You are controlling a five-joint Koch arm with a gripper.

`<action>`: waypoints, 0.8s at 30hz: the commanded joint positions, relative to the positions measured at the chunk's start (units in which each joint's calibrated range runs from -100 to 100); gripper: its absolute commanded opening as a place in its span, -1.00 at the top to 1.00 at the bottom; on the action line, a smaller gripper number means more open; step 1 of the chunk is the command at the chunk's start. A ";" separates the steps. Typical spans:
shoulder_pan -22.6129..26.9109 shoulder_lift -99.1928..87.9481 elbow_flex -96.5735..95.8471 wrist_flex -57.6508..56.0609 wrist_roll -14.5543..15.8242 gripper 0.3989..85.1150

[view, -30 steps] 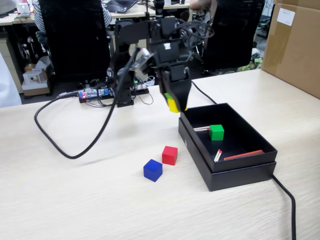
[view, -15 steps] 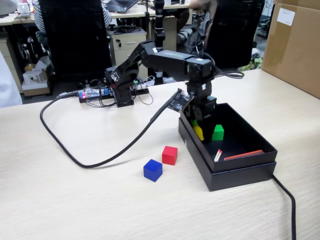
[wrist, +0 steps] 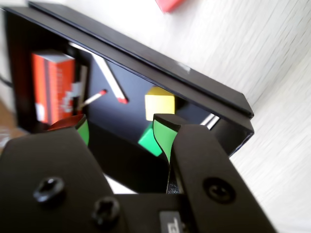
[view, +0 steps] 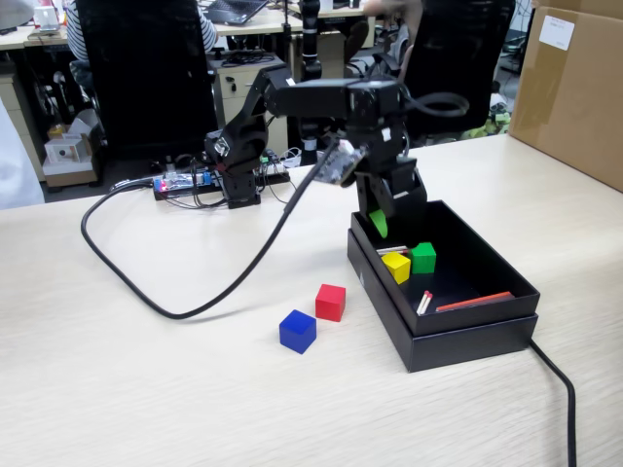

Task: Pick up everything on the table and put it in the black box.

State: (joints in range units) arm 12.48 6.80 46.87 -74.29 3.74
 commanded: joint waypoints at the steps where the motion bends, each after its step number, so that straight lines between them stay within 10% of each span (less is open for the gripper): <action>1: -2.15 -13.05 -0.64 -0.13 -3.08 0.16; 12: -12.45 -4.21 2.27 -0.05 -12.16 -0.04; 24: -14.70 19.77 11.78 -0.05 -14.51 -0.06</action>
State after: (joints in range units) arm -2.12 26.34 52.90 -74.45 -10.28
